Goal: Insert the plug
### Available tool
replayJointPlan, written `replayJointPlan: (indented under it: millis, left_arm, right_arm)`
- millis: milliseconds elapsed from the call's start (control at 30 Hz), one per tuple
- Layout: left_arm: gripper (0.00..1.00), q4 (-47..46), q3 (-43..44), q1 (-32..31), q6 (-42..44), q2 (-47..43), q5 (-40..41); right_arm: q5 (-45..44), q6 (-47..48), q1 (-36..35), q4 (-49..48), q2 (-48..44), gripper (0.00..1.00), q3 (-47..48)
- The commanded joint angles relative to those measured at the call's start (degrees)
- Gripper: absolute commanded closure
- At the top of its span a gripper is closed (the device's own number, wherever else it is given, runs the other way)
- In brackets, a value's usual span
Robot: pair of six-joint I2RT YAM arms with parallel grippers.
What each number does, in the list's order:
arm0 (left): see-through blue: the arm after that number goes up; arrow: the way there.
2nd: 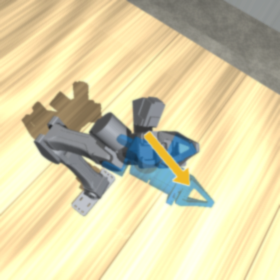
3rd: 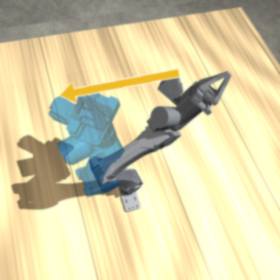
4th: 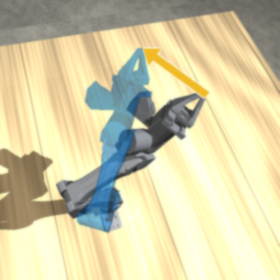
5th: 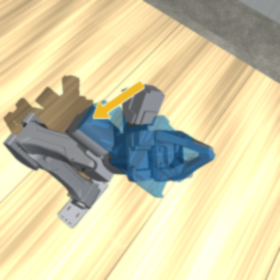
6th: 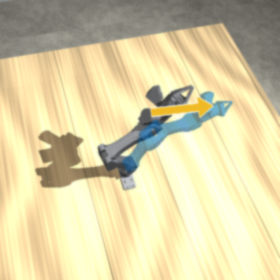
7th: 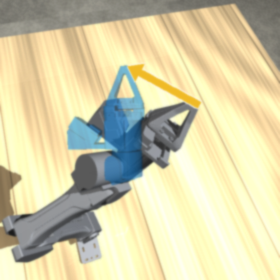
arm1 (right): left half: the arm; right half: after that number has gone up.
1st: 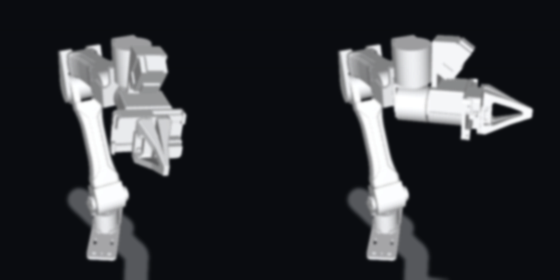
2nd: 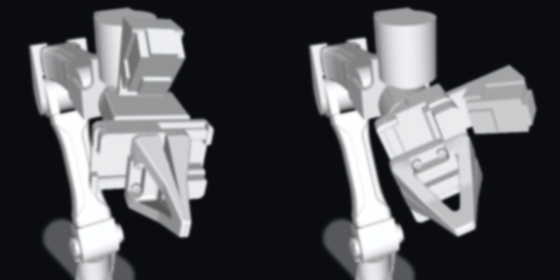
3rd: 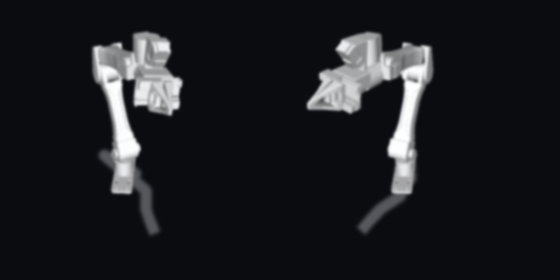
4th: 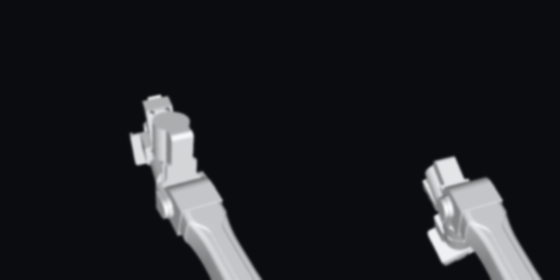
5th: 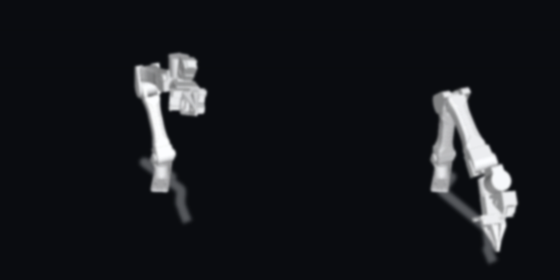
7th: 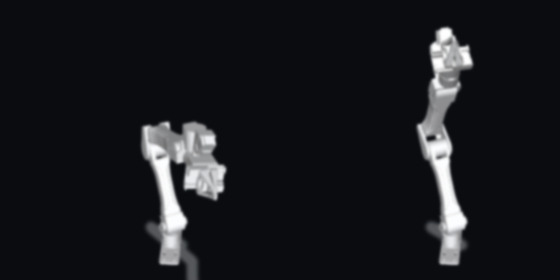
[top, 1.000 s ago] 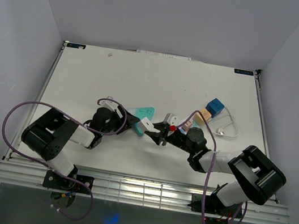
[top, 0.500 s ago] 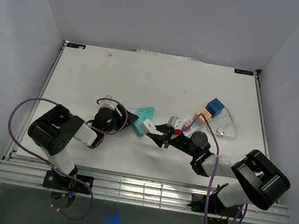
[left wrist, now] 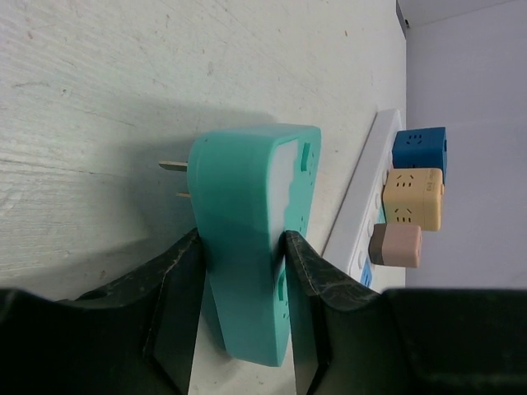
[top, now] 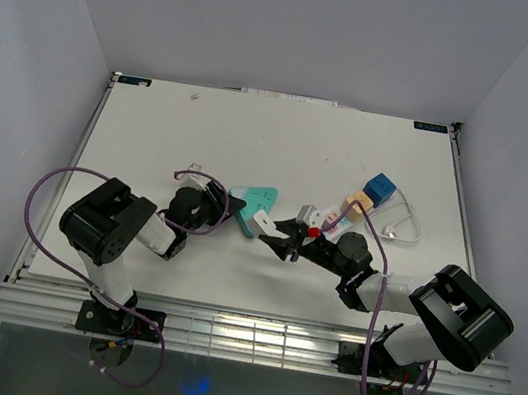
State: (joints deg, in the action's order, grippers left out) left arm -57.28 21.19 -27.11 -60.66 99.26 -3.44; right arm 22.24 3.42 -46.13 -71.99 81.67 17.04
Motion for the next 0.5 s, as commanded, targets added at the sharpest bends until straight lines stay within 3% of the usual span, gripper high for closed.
replayJointPlan:
  millis: [0,133,467]
  left_arm:
    - [0.61,5.7,2.1,0.8,4.3,-3.7,-2.4]
    - [0.64,12.1,5.3,1.5,6.7,-3.7,-10.8]
    - [0.66,17.9,6.4,6.6,8.8,1.1,-28.9]
  right_arm:
    - [-0.7,1.7,0.2,-2.3,-2.2,0.92,0.5]
    - [-1.0,3.7,0.3,-1.7,-2.1,0.92,0.3]
    - [-1.3,4.0,0.2,0.2,-3.4,0.92,-1.0]
